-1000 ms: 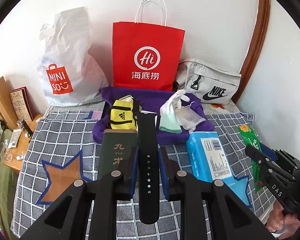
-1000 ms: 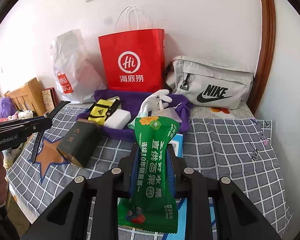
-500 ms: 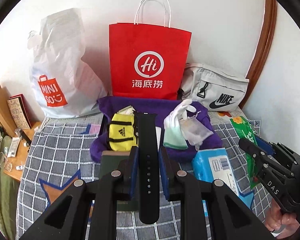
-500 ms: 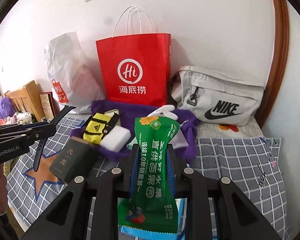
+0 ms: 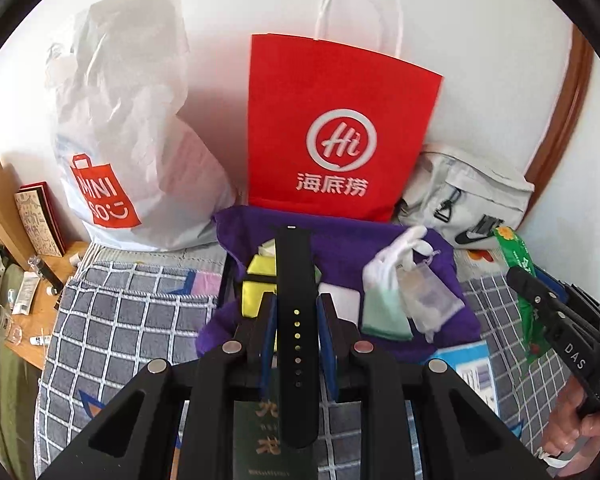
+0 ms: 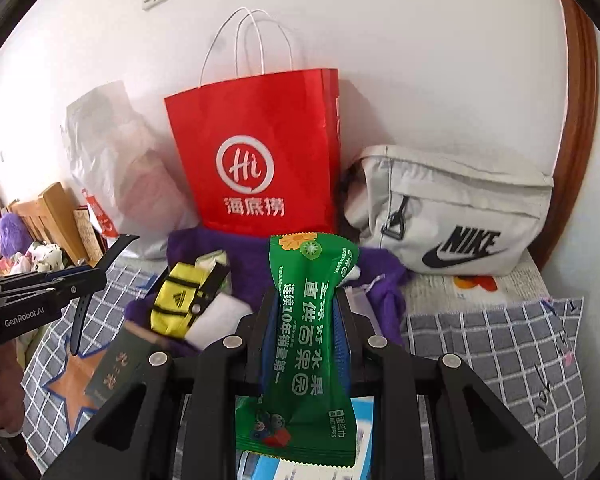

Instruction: Organize soft objects

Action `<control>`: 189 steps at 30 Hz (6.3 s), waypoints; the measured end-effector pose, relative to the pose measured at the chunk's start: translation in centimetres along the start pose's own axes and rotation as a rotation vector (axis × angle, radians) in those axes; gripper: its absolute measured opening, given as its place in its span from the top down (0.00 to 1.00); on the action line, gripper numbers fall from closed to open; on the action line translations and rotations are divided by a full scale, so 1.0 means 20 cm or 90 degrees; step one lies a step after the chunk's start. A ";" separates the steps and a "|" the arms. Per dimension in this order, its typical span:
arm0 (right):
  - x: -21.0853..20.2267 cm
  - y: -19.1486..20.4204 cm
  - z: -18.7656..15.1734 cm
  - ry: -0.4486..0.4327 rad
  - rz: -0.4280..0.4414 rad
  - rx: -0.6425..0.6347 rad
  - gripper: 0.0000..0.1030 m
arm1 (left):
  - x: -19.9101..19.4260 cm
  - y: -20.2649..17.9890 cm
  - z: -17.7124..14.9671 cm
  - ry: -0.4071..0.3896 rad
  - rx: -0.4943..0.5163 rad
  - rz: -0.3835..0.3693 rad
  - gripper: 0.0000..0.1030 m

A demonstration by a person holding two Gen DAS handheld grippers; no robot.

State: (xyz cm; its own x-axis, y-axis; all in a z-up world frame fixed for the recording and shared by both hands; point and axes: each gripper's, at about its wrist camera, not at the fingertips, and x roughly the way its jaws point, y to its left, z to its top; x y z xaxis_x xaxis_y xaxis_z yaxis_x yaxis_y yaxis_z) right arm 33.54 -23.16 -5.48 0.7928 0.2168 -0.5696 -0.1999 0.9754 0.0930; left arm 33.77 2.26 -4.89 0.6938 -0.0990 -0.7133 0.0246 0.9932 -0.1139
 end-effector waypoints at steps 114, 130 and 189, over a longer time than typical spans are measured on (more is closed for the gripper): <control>-0.07 -0.05 -0.15 0.086 -0.017 0.034 0.22 | -0.04 -0.14 -0.12 0.054 0.021 -0.092 0.25; -0.70 0.14 -0.48 0.034 -0.025 0.018 0.00 | -0.67 -0.17 -0.52 -0.018 0.036 -0.037 0.04; -1.38 0.26 -0.82 -0.038 -0.025 0.020 0.00 | -1.21 -0.23 -0.97 -0.077 0.015 -0.005 0.04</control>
State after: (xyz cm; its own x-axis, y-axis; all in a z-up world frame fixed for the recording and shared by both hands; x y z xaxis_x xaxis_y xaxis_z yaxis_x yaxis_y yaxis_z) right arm 1.30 -24.79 -2.65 0.8324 0.1796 -0.5243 -0.1504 0.9837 0.0981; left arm 2.91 -1.08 -0.42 0.7754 -0.1001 -0.6234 0.0465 0.9937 -0.1018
